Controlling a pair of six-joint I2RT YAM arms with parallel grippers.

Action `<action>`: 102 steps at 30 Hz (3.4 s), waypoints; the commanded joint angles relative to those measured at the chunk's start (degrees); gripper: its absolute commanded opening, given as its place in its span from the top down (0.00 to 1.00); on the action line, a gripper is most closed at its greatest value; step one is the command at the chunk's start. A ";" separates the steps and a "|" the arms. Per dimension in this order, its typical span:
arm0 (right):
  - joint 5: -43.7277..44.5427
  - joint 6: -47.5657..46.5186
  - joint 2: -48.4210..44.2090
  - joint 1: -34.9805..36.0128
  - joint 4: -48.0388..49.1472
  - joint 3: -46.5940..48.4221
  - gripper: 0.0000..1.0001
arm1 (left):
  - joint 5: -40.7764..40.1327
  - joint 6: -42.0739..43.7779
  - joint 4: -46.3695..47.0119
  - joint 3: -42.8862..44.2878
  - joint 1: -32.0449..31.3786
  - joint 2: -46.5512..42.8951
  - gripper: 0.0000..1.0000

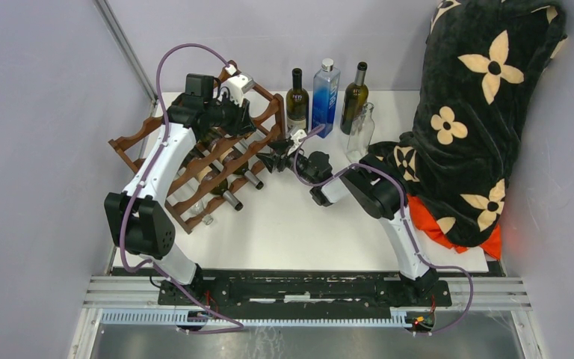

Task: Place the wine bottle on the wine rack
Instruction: Place the wine bottle in the wine rack, then pick up the wine bottle from the center of the board.

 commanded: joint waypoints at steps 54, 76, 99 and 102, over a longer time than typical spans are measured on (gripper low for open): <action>-13.04 -39.93 -63.61 -30.27 -95.77 4.26 0.02 | -25.44 -70.07 14.83 7.48 -1.60 -25.32 0.00; -13.45 -36.10 -53.79 -35.07 -90.67 11.75 0.02 | -32.63 -77.79 9.79 41.32 -9.78 -9.15 0.00; -16.96 -35.62 -37.69 -36.40 -111.12 31.97 0.08 | -22.19 -48.12 29.91 -2.80 -9.08 -31.36 0.00; -15.97 -35.62 -35.61 -35.96 -112.17 32.28 0.13 | -22.07 -47.83 30.43 -5.13 -9.08 -32.42 0.00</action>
